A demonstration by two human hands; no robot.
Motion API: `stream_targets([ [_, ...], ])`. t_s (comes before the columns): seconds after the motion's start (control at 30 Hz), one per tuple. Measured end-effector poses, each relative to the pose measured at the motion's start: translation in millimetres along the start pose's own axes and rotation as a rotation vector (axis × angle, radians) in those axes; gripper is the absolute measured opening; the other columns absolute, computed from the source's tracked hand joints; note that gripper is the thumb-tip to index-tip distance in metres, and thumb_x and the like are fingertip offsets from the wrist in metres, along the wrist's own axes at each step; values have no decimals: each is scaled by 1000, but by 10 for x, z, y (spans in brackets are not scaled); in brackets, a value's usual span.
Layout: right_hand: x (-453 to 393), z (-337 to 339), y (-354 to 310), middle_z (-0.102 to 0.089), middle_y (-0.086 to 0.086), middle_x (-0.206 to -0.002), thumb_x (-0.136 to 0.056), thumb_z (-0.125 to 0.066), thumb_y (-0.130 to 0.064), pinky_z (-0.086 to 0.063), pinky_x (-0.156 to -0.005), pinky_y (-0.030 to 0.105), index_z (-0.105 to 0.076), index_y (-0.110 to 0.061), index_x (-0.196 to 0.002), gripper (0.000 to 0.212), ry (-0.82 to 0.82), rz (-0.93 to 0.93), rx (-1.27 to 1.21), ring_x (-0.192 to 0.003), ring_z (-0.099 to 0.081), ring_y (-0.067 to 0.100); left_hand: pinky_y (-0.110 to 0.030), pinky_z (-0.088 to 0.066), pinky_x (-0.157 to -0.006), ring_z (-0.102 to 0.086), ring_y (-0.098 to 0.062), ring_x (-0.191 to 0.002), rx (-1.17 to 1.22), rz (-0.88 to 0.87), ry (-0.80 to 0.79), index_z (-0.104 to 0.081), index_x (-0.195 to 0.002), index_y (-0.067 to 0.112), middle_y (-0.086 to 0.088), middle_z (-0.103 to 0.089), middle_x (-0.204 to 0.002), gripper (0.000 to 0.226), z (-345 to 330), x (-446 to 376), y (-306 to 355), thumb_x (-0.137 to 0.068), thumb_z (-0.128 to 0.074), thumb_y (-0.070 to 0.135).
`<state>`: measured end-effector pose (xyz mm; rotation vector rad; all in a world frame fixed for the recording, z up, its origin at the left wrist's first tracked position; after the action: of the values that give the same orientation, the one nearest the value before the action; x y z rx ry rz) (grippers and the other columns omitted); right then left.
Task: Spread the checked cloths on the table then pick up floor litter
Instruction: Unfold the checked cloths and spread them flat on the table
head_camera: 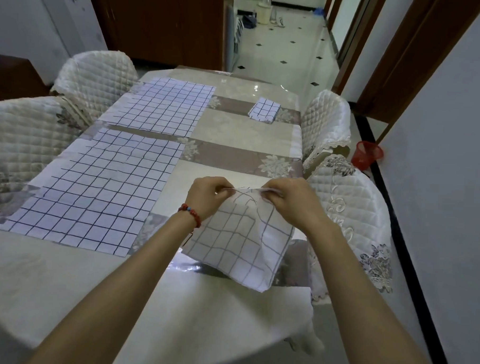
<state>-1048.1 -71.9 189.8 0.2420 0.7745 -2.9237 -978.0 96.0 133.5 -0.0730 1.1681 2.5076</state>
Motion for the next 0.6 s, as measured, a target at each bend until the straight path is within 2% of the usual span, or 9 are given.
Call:
stream_targets([
  [0.1,-117,100,23,-73,12,-96,-87,-58,-13,-49,-79,37,-72,-9,-95,16,36,-31,-3,-93,-64,29,-19,-45,-70,-63,-18,-75,-9,29,5,-73,-82,5,-12,-74,-83,11,65,-96,-133,-80,-67,13],
  [0.2,-224,193,26,-73,13,-96,-85,-58,-10,-48,-84,41,-72,-7,-93,16,58,-48,-9,-95,-63,29,-11,-40,-66,-57,-11,-72,-31,58,-4,-72,-84,5,-11,-73,-84,12,152,-193,-253,-82,-65,14],
  [0.33,-307,327,64,-74,12,-93,-84,-59,-8,-51,-77,40,-72,-7,-92,16,172,-94,-53,-90,-65,28,-21,-42,-72,-62,-19,-80,-58,116,2,-72,-84,7,-10,-71,-84,10,260,-299,-392,-81,-63,13],
  [0.4,-331,377,88,-73,13,-92,-83,-58,-7,-51,-78,40,-72,-6,-91,16,227,-120,-66,-90,-64,29,-24,-46,-74,-63,-22,-85,-55,144,-30,-70,-92,9,-8,-69,-86,15,277,-329,-441,-79,-65,14],
  [0.5,-366,399,76,-74,13,-92,-83,-58,-5,-51,-82,41,-73,-6,-90,16,242,-116,-91,-91,-65,28,-22,-47,-74,-61,-13,-82,43,132,-76,-65,-105,12,1,-63,-87,33,238,-360,-361,-76,-71,26],
  [0.6,-384,363,39,-74,11,-92,-83,-60,-8,-52,-79,39,-73,-9,-91,15,209,-95,-98,-91,-65,26,-26,-51,-76,-61,-11,-79,51,69,-47,-67,-102,11,2,-65,-86,30,163,-427,-188,-78,-69,30],
])
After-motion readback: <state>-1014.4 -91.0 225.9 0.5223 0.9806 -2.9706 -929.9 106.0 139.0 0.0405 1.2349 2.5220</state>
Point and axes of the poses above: each hand's wrist, its own x-axis away from the middle knuckle, its own z-axis out of the back of the hand, y = z × x, the point moved 3 cm from there along -x, towards the middle knuckle
